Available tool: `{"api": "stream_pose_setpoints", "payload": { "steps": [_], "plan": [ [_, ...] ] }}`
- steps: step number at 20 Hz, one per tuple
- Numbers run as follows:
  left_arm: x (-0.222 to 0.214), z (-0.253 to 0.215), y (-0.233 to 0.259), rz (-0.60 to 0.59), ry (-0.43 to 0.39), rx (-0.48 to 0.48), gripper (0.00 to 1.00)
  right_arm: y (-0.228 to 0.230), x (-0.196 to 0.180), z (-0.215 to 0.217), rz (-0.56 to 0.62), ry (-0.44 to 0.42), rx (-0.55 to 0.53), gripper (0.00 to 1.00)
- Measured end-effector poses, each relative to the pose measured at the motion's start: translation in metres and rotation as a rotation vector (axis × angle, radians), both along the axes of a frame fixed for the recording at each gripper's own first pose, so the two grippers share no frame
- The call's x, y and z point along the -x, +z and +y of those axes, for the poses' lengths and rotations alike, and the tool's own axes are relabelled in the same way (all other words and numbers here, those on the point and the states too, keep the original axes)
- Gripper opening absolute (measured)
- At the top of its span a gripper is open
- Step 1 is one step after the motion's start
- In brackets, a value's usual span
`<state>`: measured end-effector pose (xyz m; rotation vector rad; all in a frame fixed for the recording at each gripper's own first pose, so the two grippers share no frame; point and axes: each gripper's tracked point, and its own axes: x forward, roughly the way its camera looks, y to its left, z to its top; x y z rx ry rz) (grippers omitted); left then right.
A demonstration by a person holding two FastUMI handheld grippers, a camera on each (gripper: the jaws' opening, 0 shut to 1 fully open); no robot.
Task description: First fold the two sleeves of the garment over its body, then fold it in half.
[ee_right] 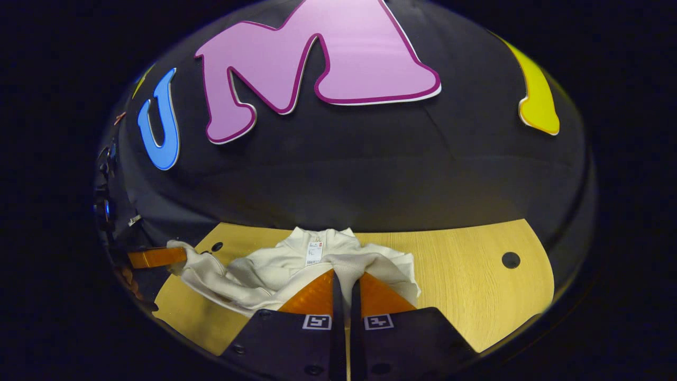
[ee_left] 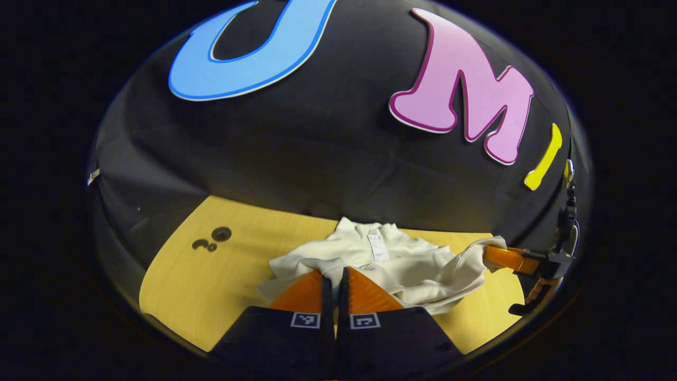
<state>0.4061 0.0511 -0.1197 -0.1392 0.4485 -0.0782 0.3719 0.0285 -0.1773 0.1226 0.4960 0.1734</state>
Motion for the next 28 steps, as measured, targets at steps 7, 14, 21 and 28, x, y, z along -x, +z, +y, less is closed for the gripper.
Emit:
{"api": "stream_pose_setpoints", "payload": {
  "steps": [7, 14, 21, 28],
  "plan": [
    [-0.098, 0.017, -0.014, -0.055, 0.023, -0.007, 0.06, -0.024, -0.08, -0.014, -0.043, -0.074, 0.013, 0.07],
    [-0.166, 0.029, -0.043, -0.151, 0.053, -0.011, 0.09, -0.068, -0.133, -0.012, -0.084, -0.138, 0.037, 0.08],
    [-0.156, 0.048, -0.055, -0.132, 0.118, -0.186, 0.82, -0.087, -0.119, -0.028, -0.023, -0.177, 0.051, 0.59],
    [-0.089, 0.039, -0.002, -0.2, 0.114, -0.173, 1.0, -0.019, -0.074, -0.04, -0.134, -0.213, 0.093, 0.98]
  ]
}}
